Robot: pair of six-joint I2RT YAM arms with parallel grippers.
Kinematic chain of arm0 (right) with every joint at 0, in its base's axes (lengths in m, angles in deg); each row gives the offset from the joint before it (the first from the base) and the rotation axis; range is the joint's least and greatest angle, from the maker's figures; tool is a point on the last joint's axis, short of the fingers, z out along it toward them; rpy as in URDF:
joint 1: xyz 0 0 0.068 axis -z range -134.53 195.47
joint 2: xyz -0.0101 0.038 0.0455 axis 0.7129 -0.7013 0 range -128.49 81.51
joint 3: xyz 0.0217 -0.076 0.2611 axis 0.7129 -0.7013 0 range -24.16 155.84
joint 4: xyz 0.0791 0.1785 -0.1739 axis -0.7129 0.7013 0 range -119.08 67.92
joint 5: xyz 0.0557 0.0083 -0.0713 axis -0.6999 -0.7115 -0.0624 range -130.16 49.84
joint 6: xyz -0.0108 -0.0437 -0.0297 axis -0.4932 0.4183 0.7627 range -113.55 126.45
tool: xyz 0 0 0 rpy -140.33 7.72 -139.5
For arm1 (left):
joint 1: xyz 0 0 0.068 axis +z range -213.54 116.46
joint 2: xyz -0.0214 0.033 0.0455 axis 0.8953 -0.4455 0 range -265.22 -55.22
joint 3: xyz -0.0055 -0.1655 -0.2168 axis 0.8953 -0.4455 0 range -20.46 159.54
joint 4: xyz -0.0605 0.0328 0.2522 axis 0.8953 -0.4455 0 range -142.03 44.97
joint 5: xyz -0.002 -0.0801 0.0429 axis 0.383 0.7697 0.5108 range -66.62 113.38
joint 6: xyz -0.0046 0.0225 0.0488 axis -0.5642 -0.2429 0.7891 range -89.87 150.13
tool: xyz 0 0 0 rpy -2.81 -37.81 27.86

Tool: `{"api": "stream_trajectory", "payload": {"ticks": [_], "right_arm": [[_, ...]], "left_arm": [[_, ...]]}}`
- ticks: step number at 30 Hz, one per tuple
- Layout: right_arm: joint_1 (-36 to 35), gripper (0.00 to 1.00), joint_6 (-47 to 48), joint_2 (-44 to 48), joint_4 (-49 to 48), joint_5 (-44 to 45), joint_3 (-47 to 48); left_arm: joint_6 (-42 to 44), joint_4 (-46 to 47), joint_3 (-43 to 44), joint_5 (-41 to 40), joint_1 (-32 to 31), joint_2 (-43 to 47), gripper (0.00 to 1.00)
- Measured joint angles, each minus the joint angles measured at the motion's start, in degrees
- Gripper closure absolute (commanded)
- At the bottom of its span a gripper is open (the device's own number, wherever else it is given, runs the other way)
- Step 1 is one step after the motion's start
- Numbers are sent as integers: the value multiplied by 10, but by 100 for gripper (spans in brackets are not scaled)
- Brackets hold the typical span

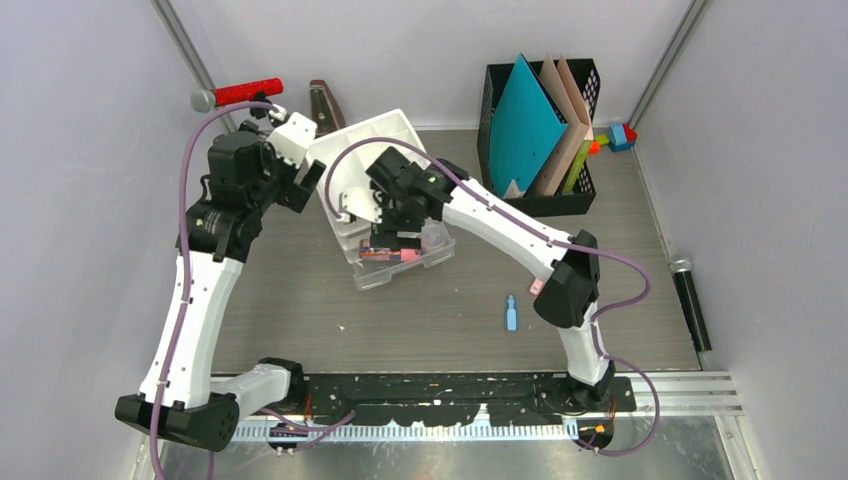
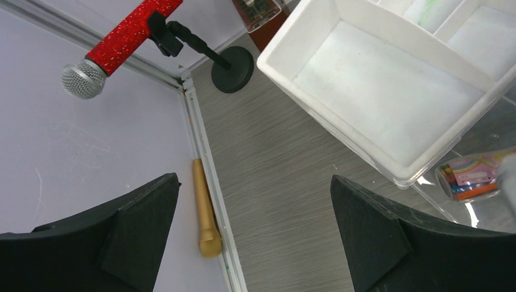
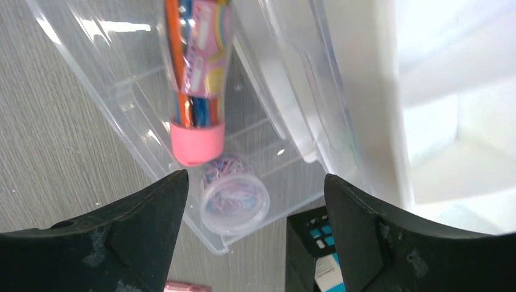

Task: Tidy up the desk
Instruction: Place the stationery in the drawer.

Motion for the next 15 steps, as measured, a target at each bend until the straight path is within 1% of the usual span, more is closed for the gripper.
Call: {"api": "stream_trajectory", "payload": {"ticks": [6,12,15], "right_arm": [[44,12,-43,19,-10,1,-42],[86,12,-74,19,-13,-18,-65],[94,12,-83,19,-17,-26,-69]], "left_arm": [[0,7,-26,15,0,0,0],[-1,10,-28,24,0,0,0],[-1,10,-28,30,0,0,0]]}}
